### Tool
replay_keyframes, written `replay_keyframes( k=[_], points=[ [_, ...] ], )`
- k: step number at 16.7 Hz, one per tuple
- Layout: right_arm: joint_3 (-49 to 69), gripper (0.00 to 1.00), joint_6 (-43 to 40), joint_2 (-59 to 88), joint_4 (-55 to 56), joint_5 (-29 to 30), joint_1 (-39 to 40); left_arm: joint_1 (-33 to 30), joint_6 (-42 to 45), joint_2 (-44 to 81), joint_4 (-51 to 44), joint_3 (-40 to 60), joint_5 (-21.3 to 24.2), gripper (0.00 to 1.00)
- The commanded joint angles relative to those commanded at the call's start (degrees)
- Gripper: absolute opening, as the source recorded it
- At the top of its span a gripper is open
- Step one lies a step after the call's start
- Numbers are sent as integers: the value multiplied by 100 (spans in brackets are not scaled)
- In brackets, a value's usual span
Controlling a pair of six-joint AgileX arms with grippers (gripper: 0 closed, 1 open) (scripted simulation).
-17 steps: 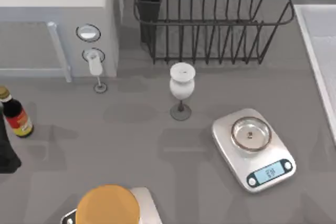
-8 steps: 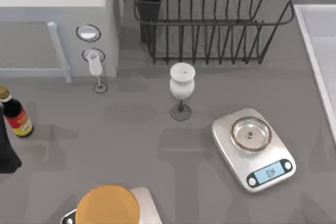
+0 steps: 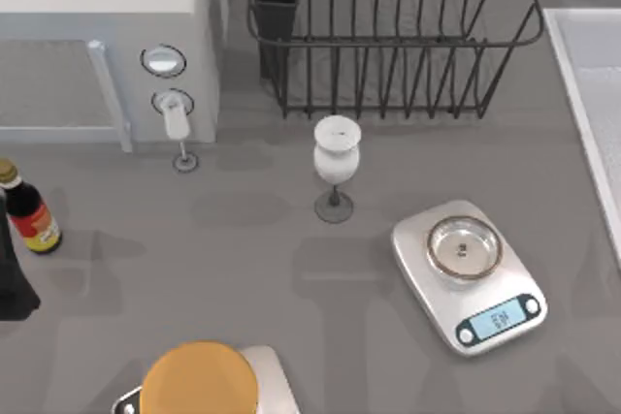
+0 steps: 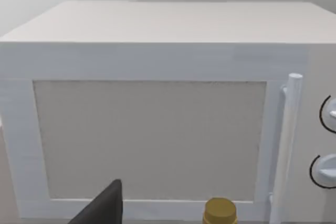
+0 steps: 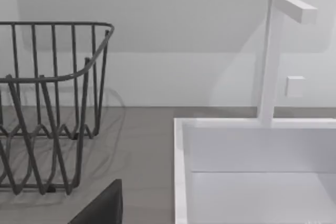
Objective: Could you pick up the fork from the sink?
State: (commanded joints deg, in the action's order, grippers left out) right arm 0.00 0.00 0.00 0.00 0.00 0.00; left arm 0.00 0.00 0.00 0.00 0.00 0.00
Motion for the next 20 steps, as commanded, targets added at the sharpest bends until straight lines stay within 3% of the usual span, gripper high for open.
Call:
replay_keyframes(
  k=[10,15,20],
  points=[
    [348,100,-60,349,-237,1,-65,0,0,0,0,0,0,100],
    [2010,100,-329,2122,-1290,5,-352,0,0,0,0,0,0,100],
    [4570,100,-724,5078,-2835,11,-773,0,0,0,0,0,0,100]
  ],
)
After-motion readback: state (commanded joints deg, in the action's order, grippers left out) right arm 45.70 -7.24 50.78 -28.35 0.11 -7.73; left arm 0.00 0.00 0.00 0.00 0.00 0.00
